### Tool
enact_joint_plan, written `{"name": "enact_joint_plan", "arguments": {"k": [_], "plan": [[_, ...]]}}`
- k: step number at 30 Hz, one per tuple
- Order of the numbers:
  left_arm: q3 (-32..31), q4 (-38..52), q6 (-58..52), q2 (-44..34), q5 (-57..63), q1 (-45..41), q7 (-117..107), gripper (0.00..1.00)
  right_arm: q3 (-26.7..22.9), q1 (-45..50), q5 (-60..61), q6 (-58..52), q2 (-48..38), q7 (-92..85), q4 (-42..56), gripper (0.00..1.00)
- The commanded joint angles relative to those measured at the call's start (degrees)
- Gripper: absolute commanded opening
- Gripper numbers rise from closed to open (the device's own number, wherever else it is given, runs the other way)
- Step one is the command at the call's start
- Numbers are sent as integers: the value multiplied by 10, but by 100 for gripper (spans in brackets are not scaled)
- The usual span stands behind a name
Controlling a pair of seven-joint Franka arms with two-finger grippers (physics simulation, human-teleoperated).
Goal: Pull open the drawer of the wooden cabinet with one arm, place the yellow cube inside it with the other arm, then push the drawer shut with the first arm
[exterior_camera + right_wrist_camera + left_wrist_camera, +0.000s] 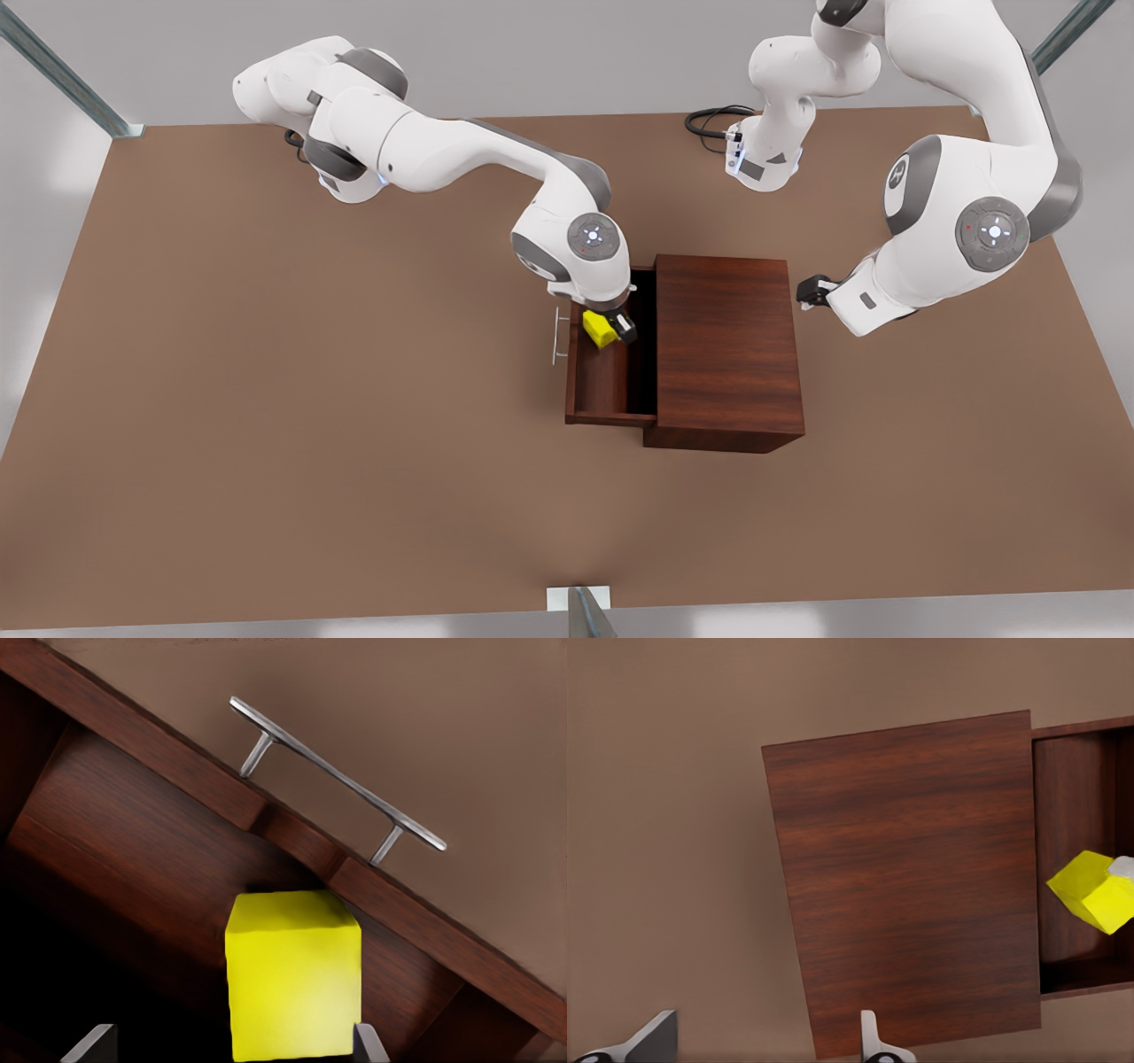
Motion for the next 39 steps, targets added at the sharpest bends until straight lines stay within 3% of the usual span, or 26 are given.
{"name": "enact_joint_plan", "arguments": {"k": [1, 2, 5, 8, 9, 10, 11, 12, 13, 14, 16, 19, 30, 39], "plan": [[0, 0, 0, -1, 0, 0, 1, 100, 2, -20, -2, -50, -13, 129, 1, 100], [0, 1, 0, -1, 0, 0, 1, 100, 6, -77, 0, -138, -44, 25, 1, 100], [0, 1, 0, -1, -1, -1, 1, 100, 35, -288, -4, -251, -61, -182, 0, 100], [-7, 0, 1, -2, -1, -20, -38, 100, 25, -430, -44, -261, -98, -494, -10, 100], [-7, 2, 1, 0, -1, -45, -76, 100, -46, -434, -4, -206, -144, -602, -63, 100], [-6, 24, 2, 9, 0, -106, -161, 100, -161, -420, 92, -67, -229, -777, -194, 100], [-19, 75, 43, 35, -4, -167, -290, 100, -191, -415, 96, -57, -269, -1021, -245, 100], [-47, 80, 133, 60, -1, -201, -390, 100, -265, -372, 112, -61, -309, -1129, -285, 100], [-44, 155, 205, 135, 10, -259, -525, 100, -335, -315, 120, -65, -338, -1190, -309, 100], [-40, 241, 291, 223, 43, -315, -669, 100, -345, -306, 126, -111, -350, -1196, -306, 100], [-33, 255, 455, 284, 96, -367, -874, 100, -347, -312, 127, -190, -344, -1196, -273, 100], [-32, 253, 455, 318, 169, -396, -871, 100, -347, -309, 157, -224, -336, -1175, -278, 100], [-18, 232, 461, 394, 212, -437, -870, 100, -346, -308, 159, -223, -333, -1162, -274, 100], [-17, 205, 330, 385, 221, -437, -754, 100, -346, -308, 159, -224, -333, -1158, -274, 100]]}}
